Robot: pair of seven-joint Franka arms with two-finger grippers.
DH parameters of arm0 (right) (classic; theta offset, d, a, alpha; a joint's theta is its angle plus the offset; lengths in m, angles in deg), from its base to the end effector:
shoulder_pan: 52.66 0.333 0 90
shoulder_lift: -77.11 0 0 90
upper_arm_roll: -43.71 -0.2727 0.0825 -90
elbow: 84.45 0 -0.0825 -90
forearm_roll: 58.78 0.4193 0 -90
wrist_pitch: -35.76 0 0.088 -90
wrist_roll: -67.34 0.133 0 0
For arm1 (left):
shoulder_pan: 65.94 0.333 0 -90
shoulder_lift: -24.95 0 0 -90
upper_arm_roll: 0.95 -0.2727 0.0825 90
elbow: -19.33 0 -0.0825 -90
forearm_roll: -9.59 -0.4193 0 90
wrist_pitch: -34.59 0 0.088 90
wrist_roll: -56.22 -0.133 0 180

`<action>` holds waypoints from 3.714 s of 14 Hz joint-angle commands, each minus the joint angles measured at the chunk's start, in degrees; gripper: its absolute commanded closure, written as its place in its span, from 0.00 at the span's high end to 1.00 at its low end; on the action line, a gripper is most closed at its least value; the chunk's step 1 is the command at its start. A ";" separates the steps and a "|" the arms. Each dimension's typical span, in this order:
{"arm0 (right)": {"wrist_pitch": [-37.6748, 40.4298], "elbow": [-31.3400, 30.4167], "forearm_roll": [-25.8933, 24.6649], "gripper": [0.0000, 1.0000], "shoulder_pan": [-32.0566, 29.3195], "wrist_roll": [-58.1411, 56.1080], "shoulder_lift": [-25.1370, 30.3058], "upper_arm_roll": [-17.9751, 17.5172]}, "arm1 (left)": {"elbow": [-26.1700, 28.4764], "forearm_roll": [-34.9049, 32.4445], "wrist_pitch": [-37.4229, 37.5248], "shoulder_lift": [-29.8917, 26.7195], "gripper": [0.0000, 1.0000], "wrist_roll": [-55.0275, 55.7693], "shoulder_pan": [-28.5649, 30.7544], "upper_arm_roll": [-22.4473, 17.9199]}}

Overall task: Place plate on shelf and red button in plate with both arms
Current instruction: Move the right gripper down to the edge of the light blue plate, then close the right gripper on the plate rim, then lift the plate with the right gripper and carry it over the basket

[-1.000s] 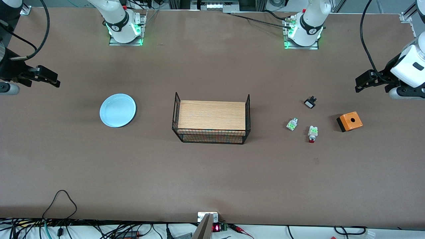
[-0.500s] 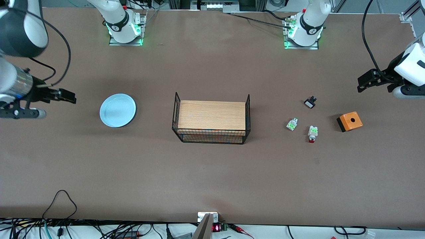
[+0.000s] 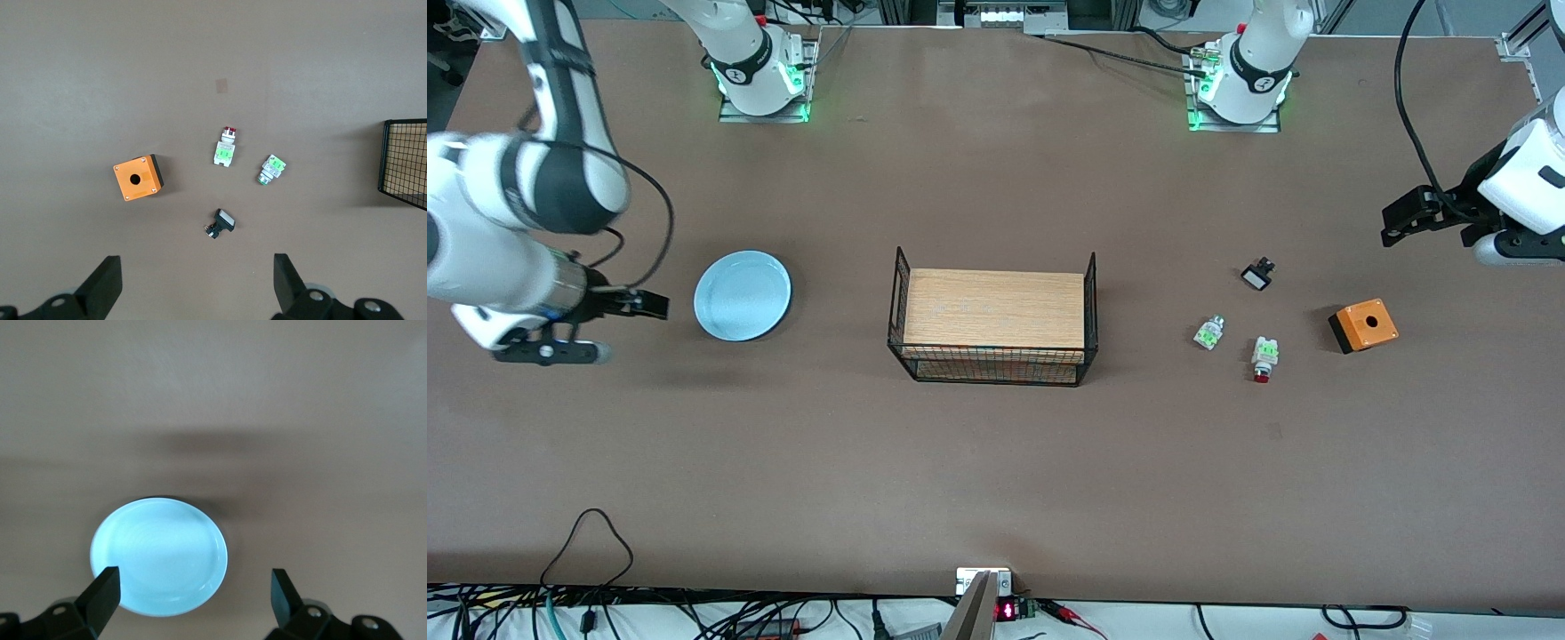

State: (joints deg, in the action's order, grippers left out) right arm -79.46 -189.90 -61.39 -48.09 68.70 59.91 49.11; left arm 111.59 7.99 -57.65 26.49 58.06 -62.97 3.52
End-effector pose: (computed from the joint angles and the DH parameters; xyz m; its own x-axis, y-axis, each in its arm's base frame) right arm 0.6271 -0.0120 0.2701 0.9917 -0.0181 -0.1273 -0.0093 -0.9976 0.0692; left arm 0.5979 -0.0116 0.5227 0.9996 0.0048 -0.0263 0.0041 -0.9996 -0.0266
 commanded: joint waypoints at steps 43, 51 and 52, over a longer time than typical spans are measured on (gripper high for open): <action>-10.06 -23.60 -0.55 0.00 -2.10 4.18 12.45 -0.39 | -3.40 0.01 2.94 1.97 1.00 -0.17 0.20 0.28; 13.42 -2.68 8.06 0.00 1.58 10.57 13.33 -0.66 | -3.49 0.10 2.85 1.97 1.00 -0.26 0.19 0.36; 15.53 -0.75 9.28 0.00 2.89 13.99 13.60 -0.66 | -3.58 0.10 2.85 1.97 1.00 -0.26 0.19 0.36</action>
State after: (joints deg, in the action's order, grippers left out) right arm -68.17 -195.06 -53.80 -47.62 77.33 73.81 48.44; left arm 110.51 7.99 -56.41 27.44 58.06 -62.99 3.69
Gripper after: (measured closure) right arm 0.969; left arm 0.000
